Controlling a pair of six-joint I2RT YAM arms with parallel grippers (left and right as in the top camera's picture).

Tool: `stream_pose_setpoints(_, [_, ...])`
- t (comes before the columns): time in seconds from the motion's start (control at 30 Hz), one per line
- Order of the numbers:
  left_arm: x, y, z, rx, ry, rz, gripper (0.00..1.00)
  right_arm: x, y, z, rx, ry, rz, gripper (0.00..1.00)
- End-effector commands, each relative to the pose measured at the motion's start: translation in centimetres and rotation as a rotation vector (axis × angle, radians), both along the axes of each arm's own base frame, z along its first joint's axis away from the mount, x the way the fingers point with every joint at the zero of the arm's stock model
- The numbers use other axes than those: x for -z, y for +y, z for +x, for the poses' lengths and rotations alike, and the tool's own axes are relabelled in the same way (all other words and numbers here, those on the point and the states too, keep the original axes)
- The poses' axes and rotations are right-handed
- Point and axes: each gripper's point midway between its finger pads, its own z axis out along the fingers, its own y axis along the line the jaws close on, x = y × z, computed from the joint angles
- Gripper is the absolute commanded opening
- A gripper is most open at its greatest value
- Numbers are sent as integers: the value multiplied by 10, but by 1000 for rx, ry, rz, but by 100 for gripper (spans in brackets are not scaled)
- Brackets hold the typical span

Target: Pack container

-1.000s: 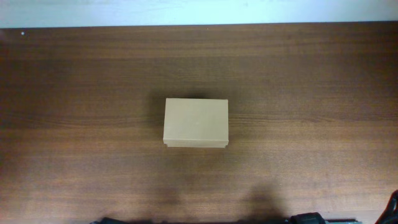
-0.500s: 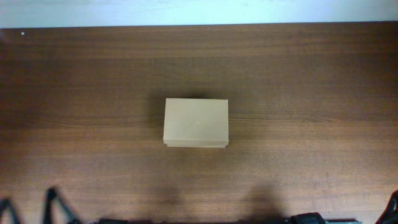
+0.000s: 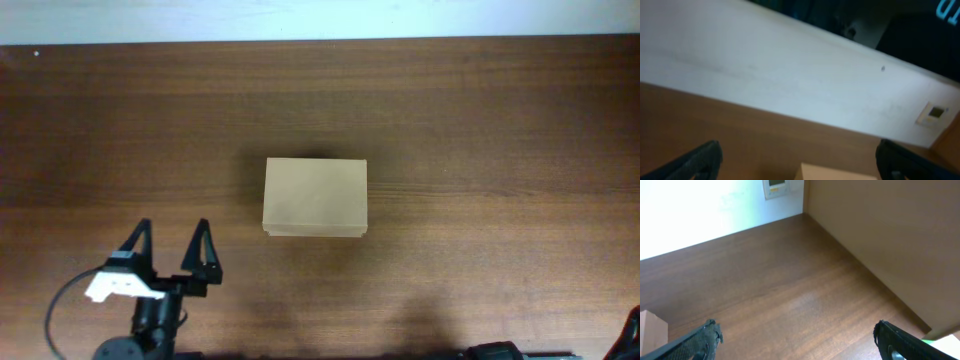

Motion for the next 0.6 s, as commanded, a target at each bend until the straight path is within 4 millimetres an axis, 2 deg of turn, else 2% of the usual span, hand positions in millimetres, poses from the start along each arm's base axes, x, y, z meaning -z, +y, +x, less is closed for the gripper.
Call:
stream_pose_setpoints(0.0, [31,-5,12,29,11,20,99,3,0,-2,1,5,3,99])
stream_pose_setpoints(0.13, [52,-2,19,15,45,26,99,3,0,-2,1,5,3,99])
stream_pose_setpoints(0.37, [81,-2,26,8,94,136,99,3,0,-2,1,5,3,99])
stream_pose_setpoints(0.43, [99,1,29,-6,132,136,99,3,0,-2,1,5,3,99])
stream_pose_setpoints(0.57, [119,2,32,-6,172,135,99,3,0,-2,1,5,3,99])
